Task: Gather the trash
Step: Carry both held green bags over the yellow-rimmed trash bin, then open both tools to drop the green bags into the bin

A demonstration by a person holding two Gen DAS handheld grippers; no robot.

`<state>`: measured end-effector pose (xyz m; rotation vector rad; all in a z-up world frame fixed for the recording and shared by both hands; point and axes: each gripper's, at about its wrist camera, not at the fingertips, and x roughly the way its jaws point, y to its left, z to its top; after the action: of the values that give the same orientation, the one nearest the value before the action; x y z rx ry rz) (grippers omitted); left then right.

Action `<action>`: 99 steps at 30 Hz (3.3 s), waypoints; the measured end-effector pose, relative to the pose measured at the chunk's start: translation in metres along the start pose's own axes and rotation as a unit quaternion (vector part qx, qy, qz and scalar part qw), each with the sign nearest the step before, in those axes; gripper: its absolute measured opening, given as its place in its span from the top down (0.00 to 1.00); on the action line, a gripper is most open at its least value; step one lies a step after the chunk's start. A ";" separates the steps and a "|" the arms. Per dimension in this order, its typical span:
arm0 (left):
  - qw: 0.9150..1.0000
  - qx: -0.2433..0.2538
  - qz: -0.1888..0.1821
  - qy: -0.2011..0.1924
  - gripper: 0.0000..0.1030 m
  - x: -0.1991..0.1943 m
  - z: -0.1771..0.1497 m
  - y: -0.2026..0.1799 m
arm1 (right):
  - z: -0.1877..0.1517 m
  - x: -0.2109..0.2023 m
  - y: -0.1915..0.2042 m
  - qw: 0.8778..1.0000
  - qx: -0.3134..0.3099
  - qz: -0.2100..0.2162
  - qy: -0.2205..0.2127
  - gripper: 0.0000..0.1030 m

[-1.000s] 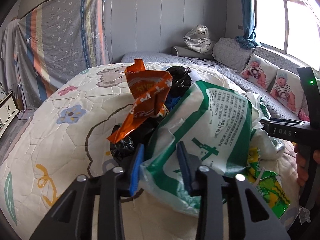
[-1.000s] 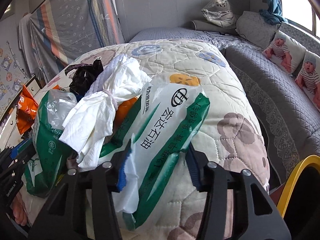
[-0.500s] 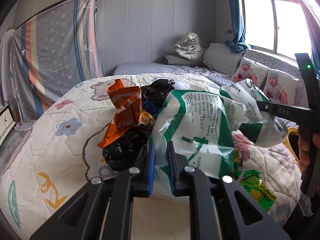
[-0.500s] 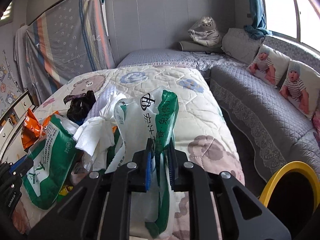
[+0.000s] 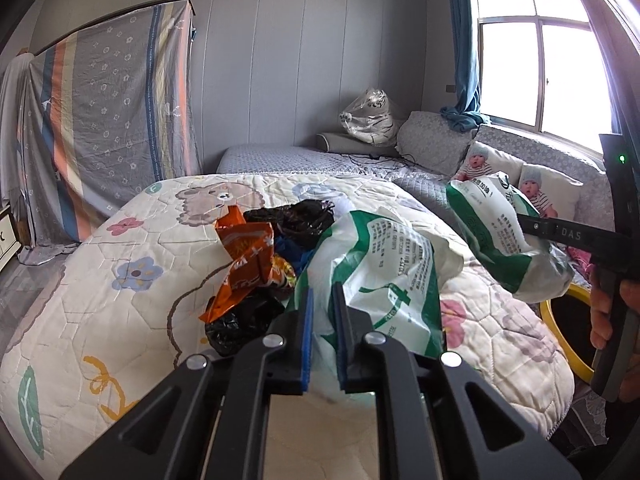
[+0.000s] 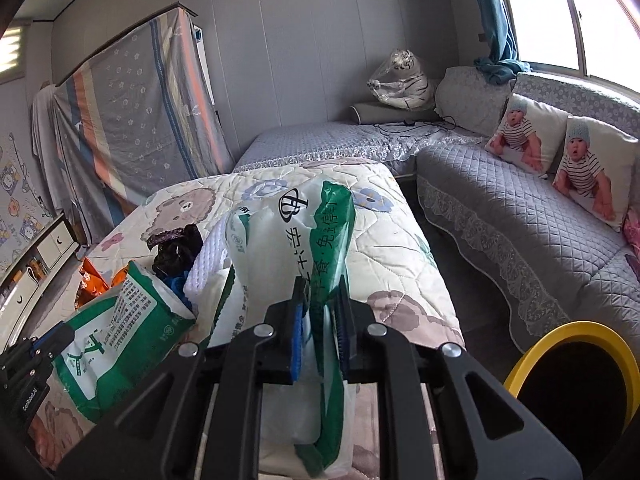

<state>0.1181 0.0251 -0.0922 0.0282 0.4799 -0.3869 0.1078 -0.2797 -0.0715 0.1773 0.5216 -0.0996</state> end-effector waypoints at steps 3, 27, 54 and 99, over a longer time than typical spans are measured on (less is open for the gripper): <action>1.000 0.000 -0.002 -0.005 0.92 -0.003 0.004 -0.002 | 0.001 -0.006 0.000 1.000 -0.001 0.003 -0.003 0.87; 0.999 0.018 -0.030 -0.033 0.92 -0.015 0.031 -0.023 | 0.004 -0.042 -0.028 0.999 0.011 -0.029 -0.032 0.87; 0.987 0.071 -0.144 -0.031 0.92 0.016 0.064 -0.121 | -0.013 -0.090 -0.125 0.986 0.059 -0.150 -0.049 0.87; 0.940 0.161 -0.288 0.081 0.91 0.106 0.030 -0.323 | -0.092 -0.120 -0.240 0.952 0.138 -0.273 0.018 0.86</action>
<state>0.0990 -0.3153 -0.0936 0.2432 0.5803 -1.0442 -0.0738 -0.4908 -0.1240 0.3044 0.5824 -0.7141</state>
